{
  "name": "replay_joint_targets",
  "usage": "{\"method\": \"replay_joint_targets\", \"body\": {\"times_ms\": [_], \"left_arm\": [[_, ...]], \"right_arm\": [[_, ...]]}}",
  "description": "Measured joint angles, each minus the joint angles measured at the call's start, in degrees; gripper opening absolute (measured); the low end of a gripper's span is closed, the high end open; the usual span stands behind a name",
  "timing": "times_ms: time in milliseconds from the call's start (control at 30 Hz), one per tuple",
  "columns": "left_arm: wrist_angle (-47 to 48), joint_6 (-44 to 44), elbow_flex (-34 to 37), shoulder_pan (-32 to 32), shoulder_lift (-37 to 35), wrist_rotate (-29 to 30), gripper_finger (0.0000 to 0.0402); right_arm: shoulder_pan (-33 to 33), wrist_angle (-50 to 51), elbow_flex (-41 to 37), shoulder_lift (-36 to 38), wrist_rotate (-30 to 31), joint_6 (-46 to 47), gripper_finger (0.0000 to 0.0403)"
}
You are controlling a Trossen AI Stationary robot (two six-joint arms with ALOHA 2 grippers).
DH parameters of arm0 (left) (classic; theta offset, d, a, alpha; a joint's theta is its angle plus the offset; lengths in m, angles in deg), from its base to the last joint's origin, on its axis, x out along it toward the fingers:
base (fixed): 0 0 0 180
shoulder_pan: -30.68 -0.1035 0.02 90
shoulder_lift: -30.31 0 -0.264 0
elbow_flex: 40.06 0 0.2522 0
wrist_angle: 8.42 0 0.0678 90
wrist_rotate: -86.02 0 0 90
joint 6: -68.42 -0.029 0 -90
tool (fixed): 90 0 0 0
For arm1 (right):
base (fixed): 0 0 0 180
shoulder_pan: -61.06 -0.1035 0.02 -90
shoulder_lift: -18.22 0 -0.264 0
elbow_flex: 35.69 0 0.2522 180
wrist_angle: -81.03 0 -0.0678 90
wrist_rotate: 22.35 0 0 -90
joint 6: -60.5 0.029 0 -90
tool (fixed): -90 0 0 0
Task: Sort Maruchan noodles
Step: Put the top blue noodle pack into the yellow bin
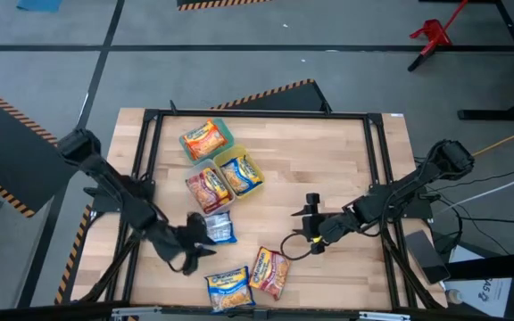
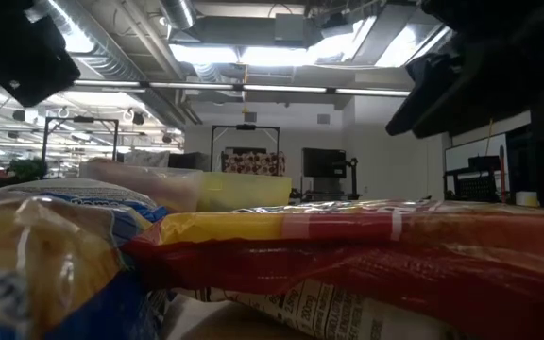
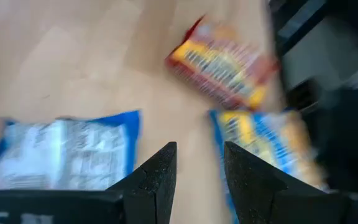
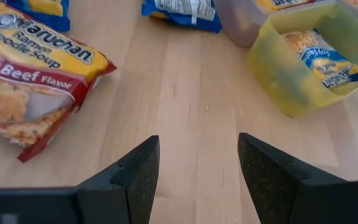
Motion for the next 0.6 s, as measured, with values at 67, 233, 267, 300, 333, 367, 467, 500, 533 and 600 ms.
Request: {"method": "replay_joint_targets", "body": {"times_ms": [67, 233, 267, 300, 333, 367, 467, 500, 533, 600], "left_arm": [[8.1, -0.4, -4.9, 0.6, 3.4, 1.2, 0.0126], [22.9, -0.5, -16.1, 2.2, 11.9, 1.1, 0.0126], [25.4, -0.5, -17.8, 2.6, 13.5, 0.9, 0.0126], [28.0, -0.4, -19.4, 3.0, 15.0, 0.6, 0.0126], [30.0, -0.4, -20.9, 3.4, 16.5, 0.3, 0.0126], [31.9, 0.2, -21.9, 3.8, 17.9, -0.1, 0.0126], [36.5, 2.6, -23.5, 5.0, 21.3, -0.4, 0.0126], [37.6, 3.7, -23.6, 5.2, 22.1, -0.3, 0.0126], [39.0, 5.1, -23.7, 5.4, 22.7, -0.2, 0.0126], [41.7, 8.1, -23.7, 5.4, 23.9, 0.0, 0.0126]], "right_arm": [[0.0, -0.1, 0.0, 0.0, 0.0, 0.0, 0.0207], [0.0, 0.0, 0.0, 0.0, 0.4, 0.1, 0.0207], [0.0, 0.0, 0.0, 0.0, 0.4, 0.2, 0.0207], [0.0, 0.0, 0.0, 0.0, 0.5, 0.2, 0.0207], [0.0, -0.1, 0.0, -0.1, 0.5, 0.2, 0.0207], [0.0, -0.2, 0.0, -0.1, 0.6, 0.2, 0.0207], [0.0, -0.2, 0.0, -0.2, 1.1, 0.4, 0.0207], [0.0, -0.3, 0.0, -0.3, 1.1, 0.5, 0.0207], [0.0, -0.2, 0.0, -0.5, 1.2, 0.5, 0.0207], [0.0, -0.2, 0.0, -0.6, 1.5, 0.5, 0.0207]]}}
